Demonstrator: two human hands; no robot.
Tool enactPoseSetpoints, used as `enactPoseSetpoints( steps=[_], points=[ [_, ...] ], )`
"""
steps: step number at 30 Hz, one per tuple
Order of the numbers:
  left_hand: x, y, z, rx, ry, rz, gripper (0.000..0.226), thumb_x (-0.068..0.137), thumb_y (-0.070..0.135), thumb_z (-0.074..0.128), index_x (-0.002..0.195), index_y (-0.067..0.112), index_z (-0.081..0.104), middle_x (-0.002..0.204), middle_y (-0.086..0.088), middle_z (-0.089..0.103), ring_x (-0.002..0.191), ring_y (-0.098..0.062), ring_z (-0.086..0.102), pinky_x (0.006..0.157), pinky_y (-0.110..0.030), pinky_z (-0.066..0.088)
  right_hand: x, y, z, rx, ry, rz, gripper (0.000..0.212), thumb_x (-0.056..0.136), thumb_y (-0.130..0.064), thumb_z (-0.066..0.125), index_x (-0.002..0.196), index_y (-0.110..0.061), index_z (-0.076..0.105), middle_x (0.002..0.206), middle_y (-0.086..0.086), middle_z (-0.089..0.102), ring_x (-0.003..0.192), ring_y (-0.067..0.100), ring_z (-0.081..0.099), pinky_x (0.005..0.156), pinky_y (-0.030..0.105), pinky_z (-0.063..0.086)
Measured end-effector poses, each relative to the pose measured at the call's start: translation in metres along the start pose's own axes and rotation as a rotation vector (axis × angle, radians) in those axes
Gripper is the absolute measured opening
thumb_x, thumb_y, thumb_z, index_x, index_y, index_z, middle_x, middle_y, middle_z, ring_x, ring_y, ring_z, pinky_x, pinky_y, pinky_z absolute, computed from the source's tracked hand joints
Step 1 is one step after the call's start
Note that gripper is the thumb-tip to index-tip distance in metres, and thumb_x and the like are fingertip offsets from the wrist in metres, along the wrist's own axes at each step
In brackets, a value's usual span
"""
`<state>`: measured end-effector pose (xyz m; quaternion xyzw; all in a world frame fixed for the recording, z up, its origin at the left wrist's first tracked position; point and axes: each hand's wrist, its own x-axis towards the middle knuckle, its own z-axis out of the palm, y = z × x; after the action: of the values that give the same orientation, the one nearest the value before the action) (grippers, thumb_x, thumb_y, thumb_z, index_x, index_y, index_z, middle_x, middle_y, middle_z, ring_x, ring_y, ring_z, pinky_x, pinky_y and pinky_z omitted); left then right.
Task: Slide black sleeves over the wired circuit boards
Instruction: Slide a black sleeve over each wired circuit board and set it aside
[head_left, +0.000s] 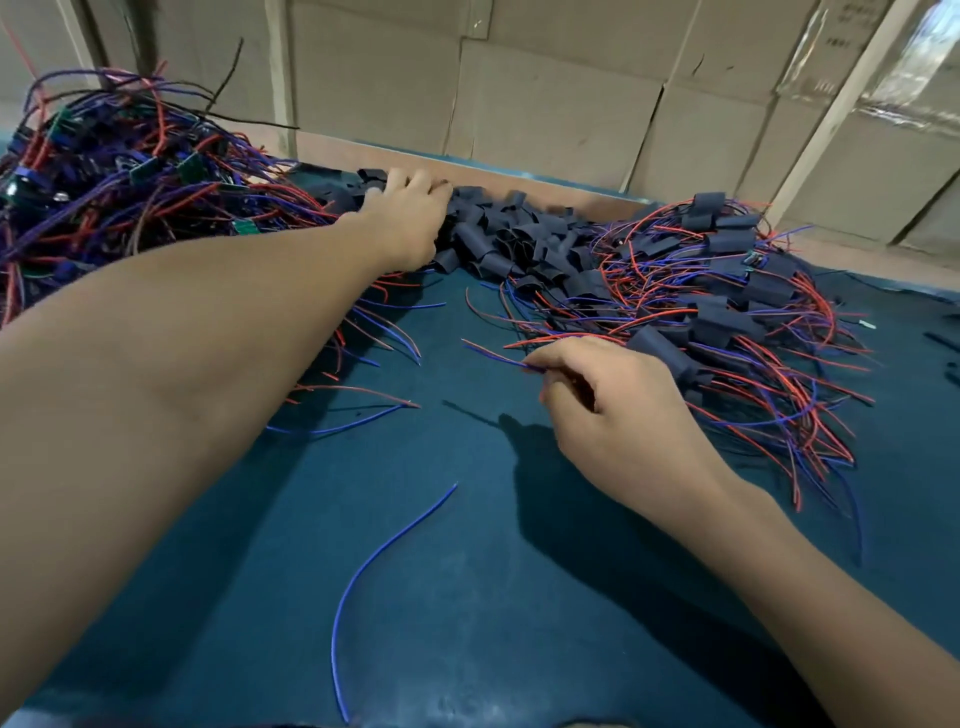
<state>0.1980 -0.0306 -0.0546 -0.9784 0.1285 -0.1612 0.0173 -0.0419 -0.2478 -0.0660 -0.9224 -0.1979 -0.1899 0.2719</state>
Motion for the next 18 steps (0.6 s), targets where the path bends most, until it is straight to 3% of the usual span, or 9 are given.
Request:
enactPoseSetpoints(
  steps=[3,7,10,14,16,18],
  points=[
    [0.012,-0.003,-0.003,0.030,-0.186,0.069,0.065,0.098,0.016,0.050,0.155,0.025,0.022,0.155,-0.012,0.032,0.137,-0.044,0.034,0.103,-0.065,0.039,0.000,-0.002,0.001,-0.026,0.011,-0.046,0.014,0.098,-0.012,0.061,0.101,-0.013,0.075,0.087,-0.003,0.066,0.080,0.008,0.053,0.074,0.013,0.038],
    [0.015,-0.003,-0.006,0.081,-0.220,0.174,0.033,0.093,0.018,0.063,0.126,0.022,0.060,0.123,-0.016,0.058,0.111,-0.040,0.058,0.091,-0.056,0.052,0.000,0.005,0.001,-0.081,-0.053,-0.146,0.011,0.096,-0.010,0.066,0.098,-0.012,0.077,0.076,-0.004,0.057,0.075,0.021,0.056,0.069,0.037,0.046],
    [0.012,-0.002,-0.005,0.132,-0.250,0.183,0.035,0.093,0.022,0.067,0.128,0.019,0.058,0.124,-0.016,0.057,0.113,-0.041,0.057,0.090,-0.053,0.052,-0.001,0.006,-0.001,-0.094,-0.106,-0.194,0.013,0.094,-0.012,0.067,0.098,-0.018,0.077,0.072,-0.014,0.044,0.071,0.017,0.052,0.064,0.039,0.048],
    [0.010,0.000,-0.014,0.162,-0.323,0.020,0.046,0.097,0.022,0.053,0.142,0.027,0.047,0.140,-0.011,0.050,0.127,-0.042,0.050,0.093,-0.054,0.046,-0.001,0.003,0.001,-0.049,-0.096,-0.179,0.014,0.095,-0.019,0.063,0.098,-0.022,0.076,0.075,-0.014,0.047,0.072,0.017,0.052,0.064,0.042,0.050],
    [0.008,0.003,-0.023,0.172,-0.365,-0.033,0.038,0.093,0.016,0.047,0.130,0.018,0.054,0.129,-0.012,0.056,0.116,-0.038,0.055,0.084,-0.051,0.047,-0.002,0.003,0.001,-0.032,-0.098,-0.154,0.013,0.096,-0.019,0.063,0.097,-0.022,0.077,0.076,-0.012,0.051,0.071,0.018,0.052,0.065,0.042,0.050],
    [0.004,0.010,-0.030,0.196,-0.366,-0.039,0.020,0.093,0.014,0.047,0.110,0.012,0.056,0.110,-0.010,0.059,0.093,-0.033,0.057,0.070,-0.045,0.042,-0.002,0.005,0.001,-0.031,-0.102,-0.126,0.013,0.097,-0.019,0.064,0.095,-0.021,0.076,0.076,-0.008,0.055,0.072,0.020,0.053,0.066,0.042,0.049]
  ],
)
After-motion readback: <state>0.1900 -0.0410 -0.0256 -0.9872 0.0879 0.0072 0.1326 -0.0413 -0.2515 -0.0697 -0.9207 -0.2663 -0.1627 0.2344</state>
